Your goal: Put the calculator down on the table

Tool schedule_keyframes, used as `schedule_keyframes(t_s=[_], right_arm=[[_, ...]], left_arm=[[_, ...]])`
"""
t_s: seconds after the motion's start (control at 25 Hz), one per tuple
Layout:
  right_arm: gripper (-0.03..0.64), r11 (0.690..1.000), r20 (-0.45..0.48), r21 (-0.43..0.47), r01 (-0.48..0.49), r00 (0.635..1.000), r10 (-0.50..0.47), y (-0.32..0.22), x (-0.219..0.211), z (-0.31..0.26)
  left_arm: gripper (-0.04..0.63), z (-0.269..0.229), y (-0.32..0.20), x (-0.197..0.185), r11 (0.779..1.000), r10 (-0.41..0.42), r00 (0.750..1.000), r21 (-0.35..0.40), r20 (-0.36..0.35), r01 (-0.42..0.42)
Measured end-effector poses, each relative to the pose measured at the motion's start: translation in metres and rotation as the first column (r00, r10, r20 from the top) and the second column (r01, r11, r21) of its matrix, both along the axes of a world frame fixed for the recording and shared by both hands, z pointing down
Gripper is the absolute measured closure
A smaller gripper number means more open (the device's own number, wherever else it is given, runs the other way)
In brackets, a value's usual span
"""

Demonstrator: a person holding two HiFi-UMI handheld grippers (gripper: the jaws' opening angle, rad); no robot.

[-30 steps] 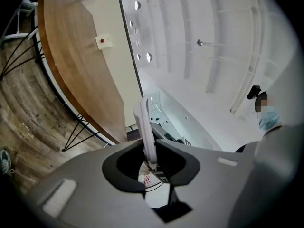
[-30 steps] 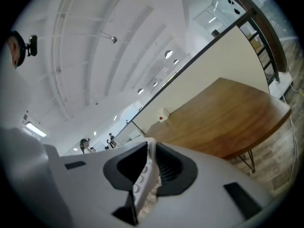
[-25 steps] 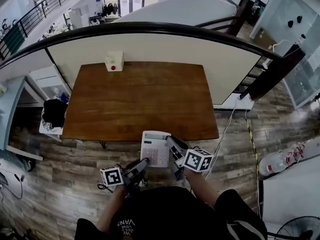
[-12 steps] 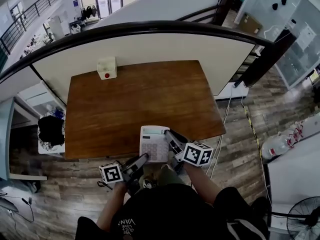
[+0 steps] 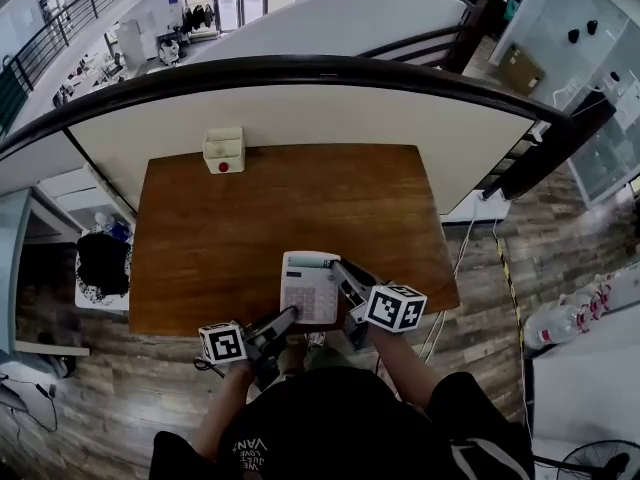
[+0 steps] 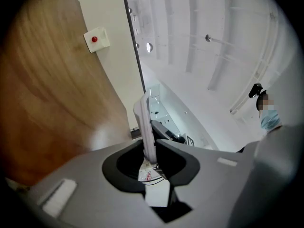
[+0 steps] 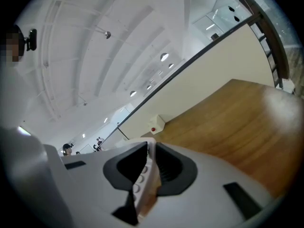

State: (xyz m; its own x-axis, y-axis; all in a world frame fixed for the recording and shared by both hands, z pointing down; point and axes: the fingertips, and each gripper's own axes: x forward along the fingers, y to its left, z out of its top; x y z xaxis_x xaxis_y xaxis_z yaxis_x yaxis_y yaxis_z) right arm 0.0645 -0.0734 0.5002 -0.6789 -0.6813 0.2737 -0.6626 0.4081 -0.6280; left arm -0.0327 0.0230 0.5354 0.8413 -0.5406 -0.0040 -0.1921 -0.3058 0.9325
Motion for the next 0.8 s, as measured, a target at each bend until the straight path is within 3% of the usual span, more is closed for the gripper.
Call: schedule_keyframes(t_s=[0.8], right_arm=[[0.557, 0.99, -0.04, -0.009, 0.142, 0.989, -0.142, -0.168, -0.006, 0.015]], left_arm=[[0.512, 0.016, -0.158, 0.012, 0.991, -0.129, 0.989, -0.009, 0.075, 0.13]])
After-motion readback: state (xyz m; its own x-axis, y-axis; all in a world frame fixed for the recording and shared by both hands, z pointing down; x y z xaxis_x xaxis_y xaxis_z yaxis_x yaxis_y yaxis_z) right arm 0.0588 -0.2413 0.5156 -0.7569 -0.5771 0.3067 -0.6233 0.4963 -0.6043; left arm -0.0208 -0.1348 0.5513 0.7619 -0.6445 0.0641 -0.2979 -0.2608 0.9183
